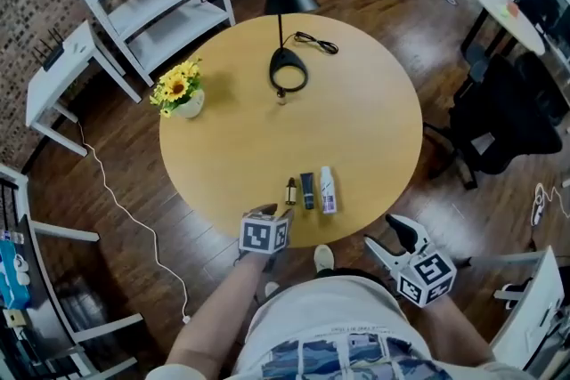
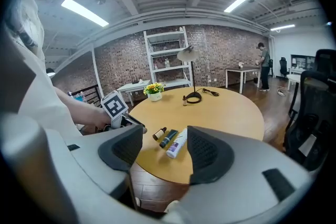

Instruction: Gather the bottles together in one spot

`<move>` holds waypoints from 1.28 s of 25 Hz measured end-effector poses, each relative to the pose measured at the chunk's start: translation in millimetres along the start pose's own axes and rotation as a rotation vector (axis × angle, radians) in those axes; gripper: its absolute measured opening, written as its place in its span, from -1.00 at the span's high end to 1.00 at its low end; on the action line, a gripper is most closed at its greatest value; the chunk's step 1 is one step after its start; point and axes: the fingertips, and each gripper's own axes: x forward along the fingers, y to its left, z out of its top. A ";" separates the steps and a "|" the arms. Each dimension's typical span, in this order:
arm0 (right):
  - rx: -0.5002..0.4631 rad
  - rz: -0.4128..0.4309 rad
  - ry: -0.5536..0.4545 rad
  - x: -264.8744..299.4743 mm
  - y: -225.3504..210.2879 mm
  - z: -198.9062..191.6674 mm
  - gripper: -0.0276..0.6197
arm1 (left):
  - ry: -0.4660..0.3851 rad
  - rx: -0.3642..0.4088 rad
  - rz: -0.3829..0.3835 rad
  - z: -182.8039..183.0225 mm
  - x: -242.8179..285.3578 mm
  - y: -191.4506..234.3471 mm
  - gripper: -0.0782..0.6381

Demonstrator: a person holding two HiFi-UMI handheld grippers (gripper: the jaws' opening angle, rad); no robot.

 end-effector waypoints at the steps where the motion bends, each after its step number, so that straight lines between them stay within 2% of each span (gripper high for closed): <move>1: 0.006 0.001 0.002 -0.2 -11.6 -0.5 0.02 | 0.017 0.001 0.022 4.5 13.2 3.0 0.29; 2: 0.013 0.003 0.007 -0.8 -22.2 -1.5 0.02 | 0.036 0.002 0.044 7.6 25.5 5.6 0.23; 5: 0.034 0.015 0.030 -3.8 -49.2 -3.8 0.02 | 0.105 0.013 0.096 7.2 56.5 10.9 0.23; 9: 0.043 0.038 0.039 -2.2 -76.8 -5.7 0.02 | 0.237 0.013 0.166 -16.5 78.8 25.3 0.30; 10: 0.049 0.044 0.044 -1.6 -81.1 -6.2 0.03 | 0.246 0.012 0.169 -19.3 81.5 25.5 0.37; 13: 0.047 0.066 0.047 2.6 -93.8 -7.0 0.03 | 0.231 0.021 0.192 -18.2 82.4 27.0 0.40; 15: 0.045 0.085 0.044 7.1 -97.4 -5.5 0.03 | 0.185 -0.001 0.189 -11.8 76.7 24.3 0.40; 18: 0.058 0.129 0.029 15.6 -92.8 3.0 0.03 | 0.021 -0.032 0.144 16.4 53.7 12.1 0.40; 20: 0.076 0.174 0.011 23.4 -84.4 12.2 0.03 | -0.098 -0.046 0.079 35.0 31.2 -3.6 0.40; 23: 0.093 0.258 -0.027 36.5 -64.8 32.9 0.15 | -0.253 -0.028 -0.045 59.9 -9.3 -39.2 0.40; 25: 0.097 0.344 -0.052 41.8 -42.6 51.4 0.15 | -0.325 0.022 -0.119 71.1 -38.2 -68.1 0.40; 29: 0.063 0.533 -0.084 47.3 23.1 86.1 0.17 | -0.408 0.194 -0.245 76.0 -93.3 -119.1 0.40; 32: 0.102 0.625 -0.092 53.3 68.3 99.3 0.21 | -0.468 0.241 -0.348 69.3 -131.6 -136.5 0.40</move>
